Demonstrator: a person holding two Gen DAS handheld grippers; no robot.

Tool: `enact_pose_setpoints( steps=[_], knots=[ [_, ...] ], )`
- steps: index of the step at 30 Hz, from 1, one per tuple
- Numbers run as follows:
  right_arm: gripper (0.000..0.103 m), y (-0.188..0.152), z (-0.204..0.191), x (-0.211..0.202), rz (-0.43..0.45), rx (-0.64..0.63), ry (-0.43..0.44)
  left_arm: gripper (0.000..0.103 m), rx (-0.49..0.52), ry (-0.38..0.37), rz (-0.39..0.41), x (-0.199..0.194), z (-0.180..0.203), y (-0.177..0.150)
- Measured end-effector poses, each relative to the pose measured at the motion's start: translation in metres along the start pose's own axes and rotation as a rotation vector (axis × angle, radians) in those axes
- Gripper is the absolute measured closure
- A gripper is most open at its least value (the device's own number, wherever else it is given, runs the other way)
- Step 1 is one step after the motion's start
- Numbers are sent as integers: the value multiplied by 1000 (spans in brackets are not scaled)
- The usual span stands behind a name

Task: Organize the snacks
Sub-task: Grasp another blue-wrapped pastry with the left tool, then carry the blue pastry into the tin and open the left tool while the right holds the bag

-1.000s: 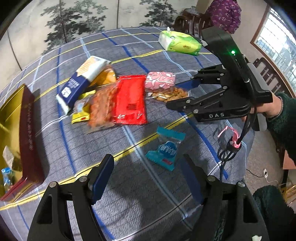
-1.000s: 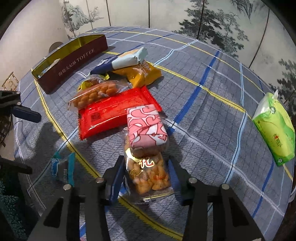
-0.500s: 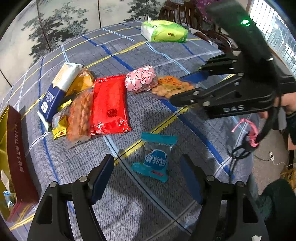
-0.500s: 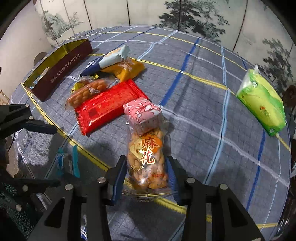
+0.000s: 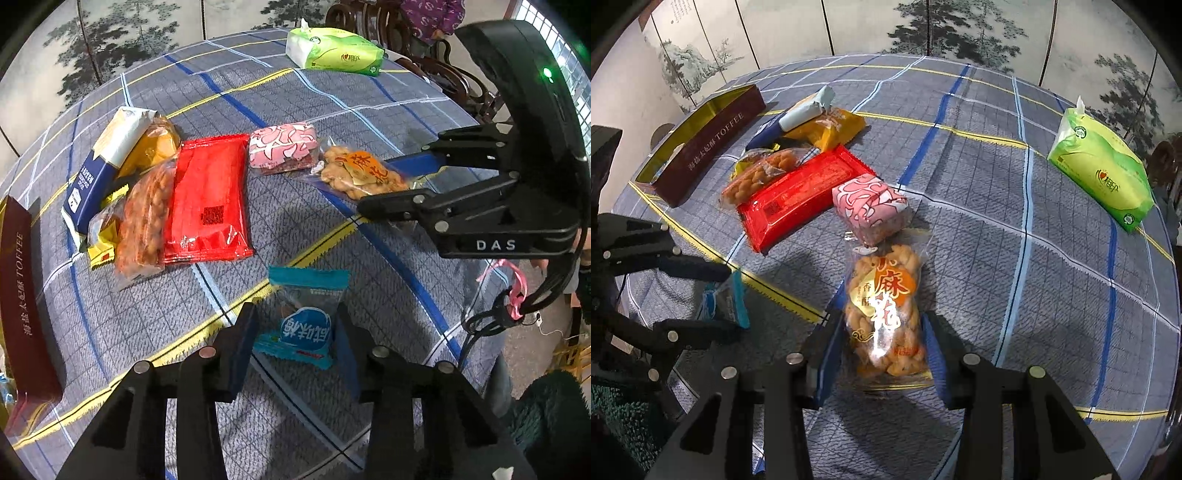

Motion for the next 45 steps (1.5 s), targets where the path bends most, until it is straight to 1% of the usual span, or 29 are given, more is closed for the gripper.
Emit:
enact_pose_setpoints(
  steps=[2, 3, 9, 13, 16, 23, 28, 32, 35, 37, 42, 45],
  knots=[
    [60, 0, 0, 0, 7, 7, -1, 70, -1, -3, -1, -2, 1, -3],
    [60, 0, 0, -1, 9, 8, -3, 77, 0, -15, -2, -4, 3, -5],
    [60, -1, -3, 0, 23, 18, -31, 79, -29, -21, 10, -16, -3, -9],
    [60, -1, -4, 1, 17, 24, -52, 80, -71, -22, 30, -25, -14, -8],
    [60, 0, -4, 2, 10, 29, -68, 80, -103, -22, 39, -32, -24, -9],
    [59, 0, -4, 3, 10, 53, -98, 80, -188, 18, 46, -46, -62, -14],
    [59, -1, -4, 3, 16, 68, -119, 80, -277, 77, 67, -61, -106, -21],
    [60, -1, -4, 3, 19, 88, -136, 80, -367, 143, 87, -77, -154, -29],
    [60, -2, -5, 2, 21, 103, -145, 80, -444, 191, 85, -86, -193, -41],
    [60, -2, -5, 2, 23, 112, -153, 80, -497, 221, 78, -90, -219, -49],
    [60, -3, -6, 2, 26, 140, -163, 80, -588, 290, 52, -93, -276, -69],
    [60, -4, -6, 2, 26, 156, -172, 80, -626, 325, 30, -90, -303, -80]
  ],
)
Point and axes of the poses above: each gripper's, at about its wrist camera, not at the fingertips, and x roughly the way its jaws point, z to its right, y to its top, the point moved 10 cm from there along x, roughly the way its jaws point, and after that the axes turned 11 degrees about y, right-handed, at the moved point
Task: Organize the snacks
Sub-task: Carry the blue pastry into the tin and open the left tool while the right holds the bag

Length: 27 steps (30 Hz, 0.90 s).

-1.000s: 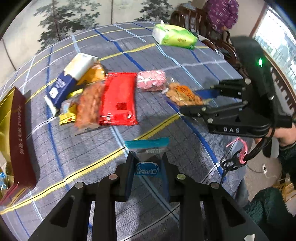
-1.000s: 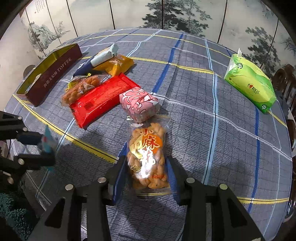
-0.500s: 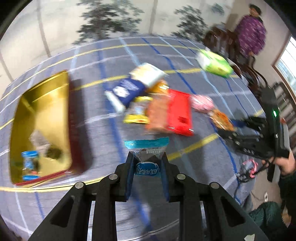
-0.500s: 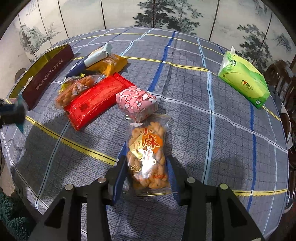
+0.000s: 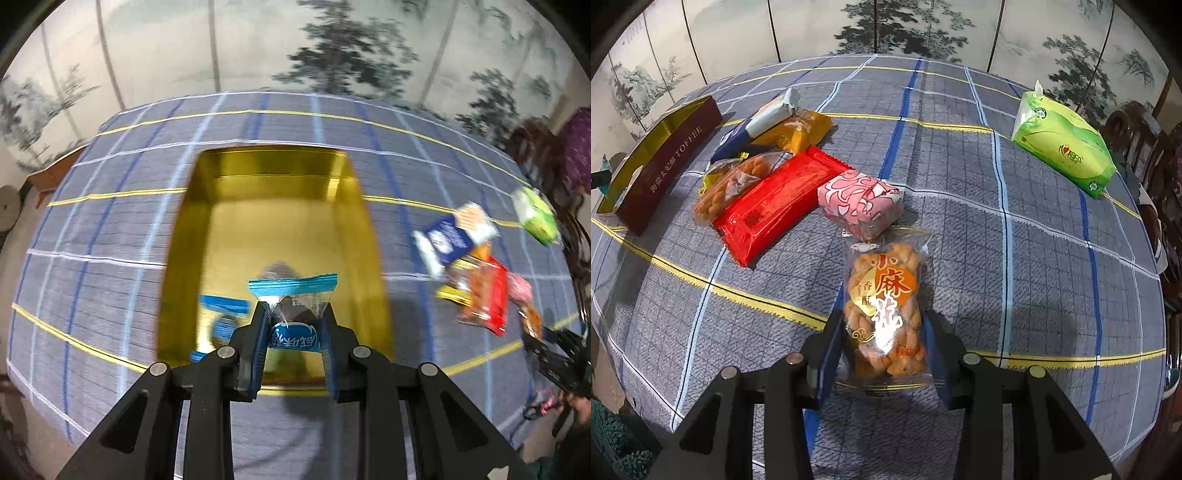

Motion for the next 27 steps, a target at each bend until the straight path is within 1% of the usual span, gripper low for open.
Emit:
enact_pose_setpoints(
  steps=[6, 13, 27],
  knots=[
    [60, 0, 1, 0, -5, 26, -13, 80, -20, 40, -57, 27, -27, -2],
    [60, -1, -2, 1, -12, 44, -22, 80, 0, 62, -96, 45, -35, -14],
    [61, -2, -15, 0, -30, 58, -5, 76, 6, 56, -92, 50, -35, -18]
  ],
)
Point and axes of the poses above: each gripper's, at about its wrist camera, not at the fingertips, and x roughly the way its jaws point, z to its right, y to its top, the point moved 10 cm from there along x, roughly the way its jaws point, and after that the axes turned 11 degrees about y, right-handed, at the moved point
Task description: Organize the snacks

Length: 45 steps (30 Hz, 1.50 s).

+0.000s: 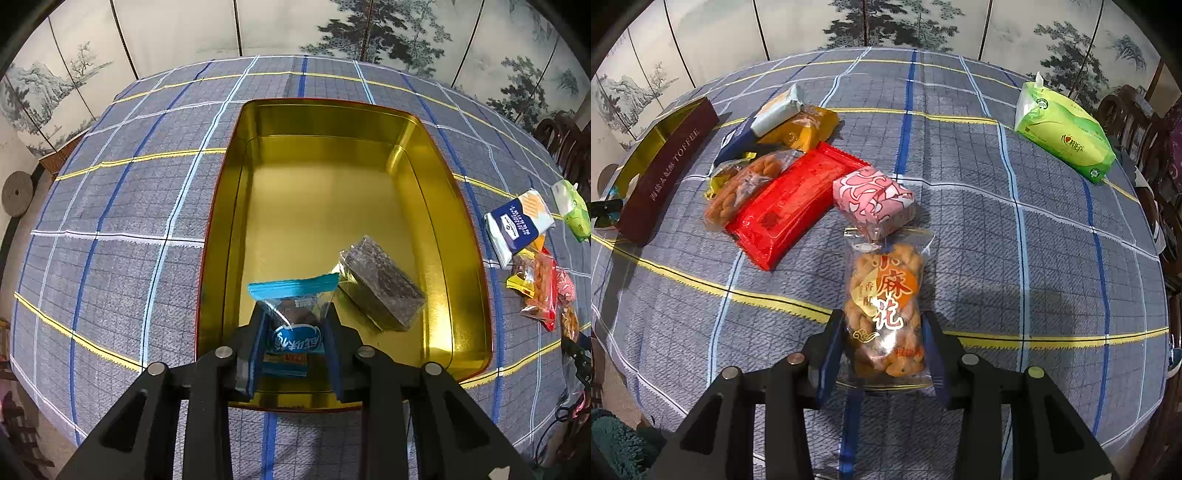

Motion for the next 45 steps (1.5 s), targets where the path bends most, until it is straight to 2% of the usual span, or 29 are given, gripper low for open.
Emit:
enact_pose_setpoints(
  steps=[3, 5, 9, 12, 15, 26, 31, 35, 40, 45],
  knots=[
    [61, -1, -3, -1, 0, 2, 8, 70, -2, 1, -1, 0, 0, 0],
    [62, -2, -6, -2, 0, 4, 17, 62, -4, -1, -4, 0, 1, -1],
    [63, -2, -18, -8, -1, -18, 37, 59, -3, 1, 3, -2, 2, -1],
    [64, -2, -29, -12, -2, -28, 65, 53, -10, -7, 12, -6, 3, -2],
    [64, -4, -39, -14, -8, -28, 104, 52, -12, -11, 25, -13, 5, -1],
    [64, 4, -83, -29, 24, -112, 152, 45, -45, -48, 58, -35, 10, -6],
    [64, 20, -103, -35, 61, -149, 174, 45, -55, -41, 72, -43, 9, -10],
    [64, 40, -123, -37, 102, -176, 203, 39, -63, -18, 82, -49, 5, -16],
    [64, 66, -165, -28, 127, -237, 251, 33, -79, 12, 81, -54, -6, -24],
    [64, 86, -212, -16, 134, -313, 299, 32, -122, 53, 89, -60, -22, -28]
  ],
)
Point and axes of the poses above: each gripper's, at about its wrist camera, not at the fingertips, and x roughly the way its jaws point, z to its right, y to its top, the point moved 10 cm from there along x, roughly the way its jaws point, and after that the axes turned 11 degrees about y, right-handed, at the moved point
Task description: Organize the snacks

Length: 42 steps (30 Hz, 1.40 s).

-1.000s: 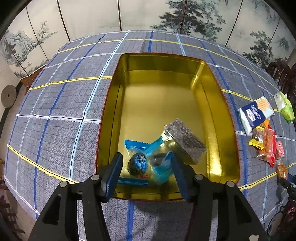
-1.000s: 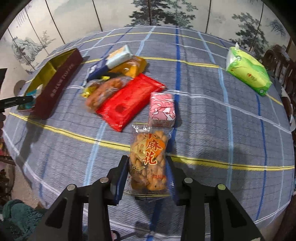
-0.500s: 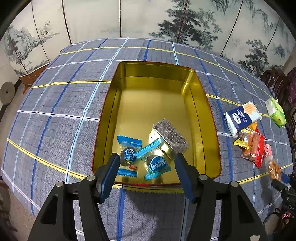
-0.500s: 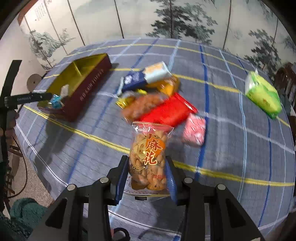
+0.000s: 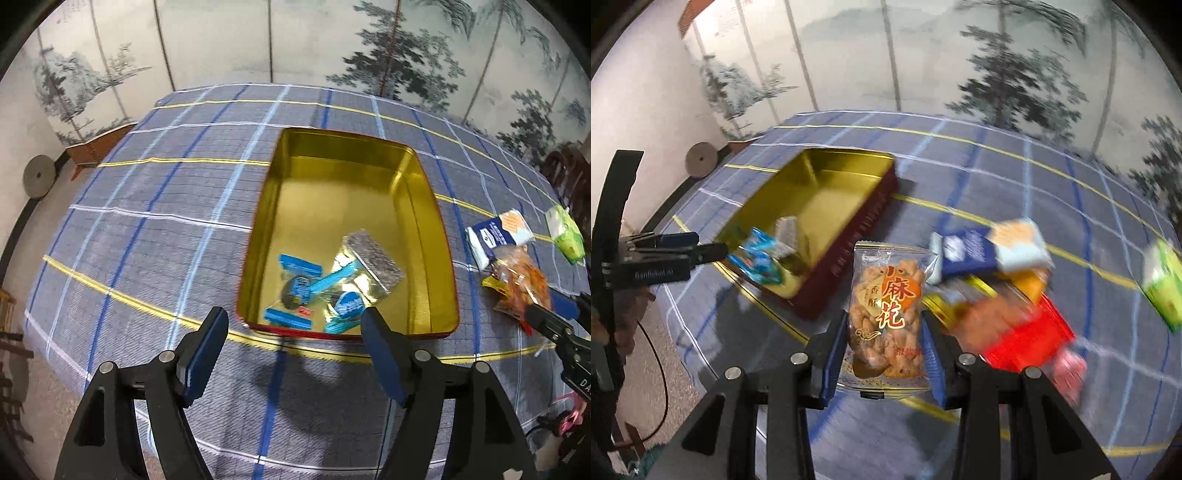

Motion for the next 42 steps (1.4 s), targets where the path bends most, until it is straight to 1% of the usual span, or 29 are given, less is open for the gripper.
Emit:
enact_pose_setpoints(
  steps=[7, 15, 22, 32, 38, 42],
  knots=[
    [64, 29, -33, 30, -12, -73, 42, 32, -19, 79, 12, -5, -19, -2],
    [64, 48, -59, 59, -31, -106, 71, 32, -45, 118, 4, -3, -37, -6],
    [64, 56, -71, 77, -42, -135, 66, 32, -66, 159, 2, -4, -53, -9],
    [64, 59, -74, 103, -79, -133, 71, 31, -87, 226, -2, -8, -71, -12],
    [64, 60, -77, 116, -95, -125, 84, 31, -110, 222, -9, -7, -78, -13],
    [64, 59, -80, 122, -100, -133, 73, 31, -133, 208, -20, -6, -83, -15]
  ],
)
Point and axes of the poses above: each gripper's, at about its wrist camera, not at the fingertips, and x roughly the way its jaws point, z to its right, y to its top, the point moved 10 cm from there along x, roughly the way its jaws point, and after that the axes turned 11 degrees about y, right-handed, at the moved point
